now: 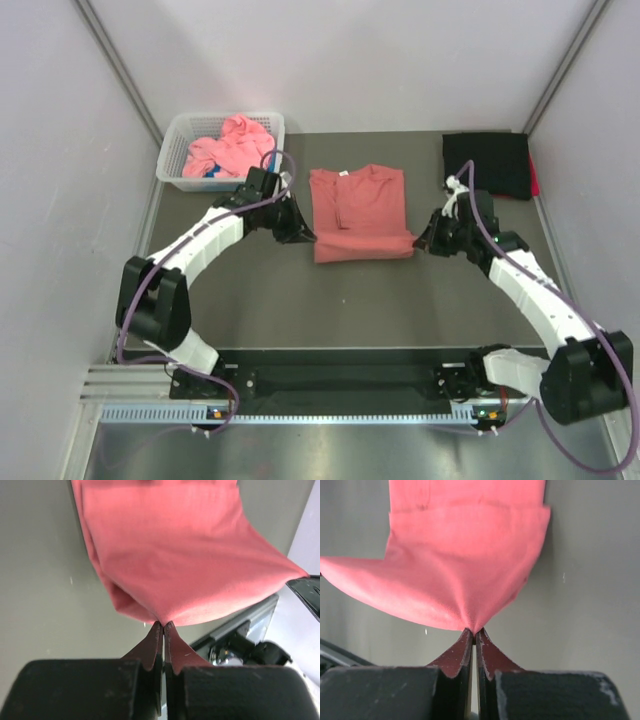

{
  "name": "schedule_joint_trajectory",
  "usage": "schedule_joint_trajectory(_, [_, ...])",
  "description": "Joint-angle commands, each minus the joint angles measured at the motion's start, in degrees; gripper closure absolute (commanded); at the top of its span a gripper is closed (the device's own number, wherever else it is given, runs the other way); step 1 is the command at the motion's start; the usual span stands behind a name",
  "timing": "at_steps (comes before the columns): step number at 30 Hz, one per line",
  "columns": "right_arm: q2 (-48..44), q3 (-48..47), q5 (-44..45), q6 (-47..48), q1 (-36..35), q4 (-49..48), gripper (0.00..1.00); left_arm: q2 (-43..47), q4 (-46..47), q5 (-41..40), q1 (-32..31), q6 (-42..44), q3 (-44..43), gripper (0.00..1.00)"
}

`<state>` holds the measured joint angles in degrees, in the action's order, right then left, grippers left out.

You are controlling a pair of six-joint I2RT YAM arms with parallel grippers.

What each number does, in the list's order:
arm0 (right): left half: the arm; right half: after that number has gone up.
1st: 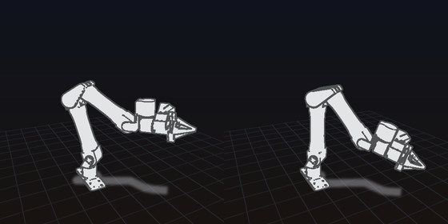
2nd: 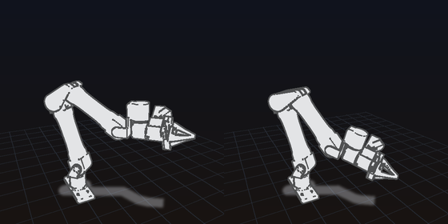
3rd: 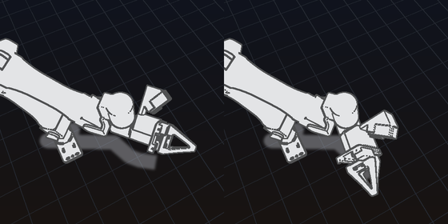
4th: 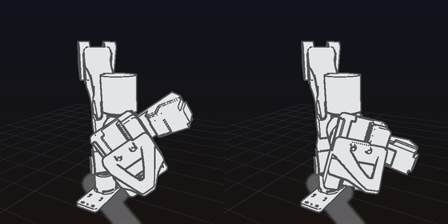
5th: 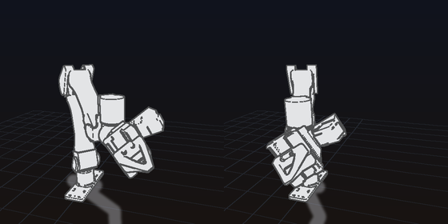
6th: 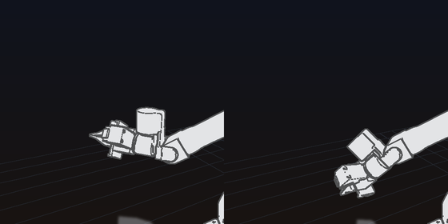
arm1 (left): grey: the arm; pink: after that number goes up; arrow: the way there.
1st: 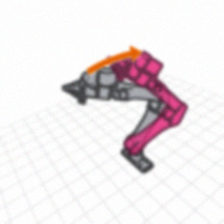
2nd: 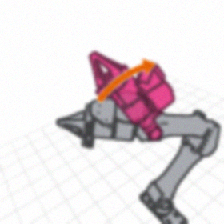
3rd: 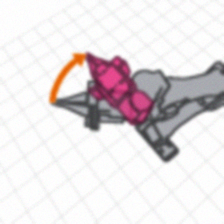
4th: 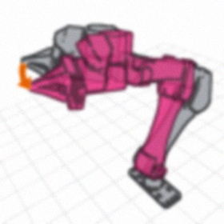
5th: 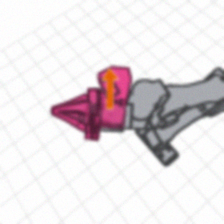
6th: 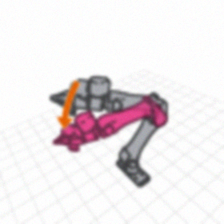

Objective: Fold and stack the t-shirts
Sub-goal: Fold the tshirt

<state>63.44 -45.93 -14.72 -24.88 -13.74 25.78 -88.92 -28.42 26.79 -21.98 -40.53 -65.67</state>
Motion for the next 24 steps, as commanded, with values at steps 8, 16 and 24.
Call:
schedule_joint_trajectory(8, [20.5,-24.0,2.4,4.2,2.7,-0.5,1.00,-17.3,-6.1,-3.2,4.7,5.8,-27.2,1.00])
schedule_joint_trajectory(16, [36.8,-41.1,-0.3,5.7,4.2,-0.6,1.00,-33.9,-3.9,3.6,8.7,4.9,-49.9,1.00])
schedule_joint_trajectory(24, [51.3,-53.2,-3.6,3.1,5.1,-6.3,1.00,-44.5,10.7,9.2,12.1,-2.3,-53.9,1.00])
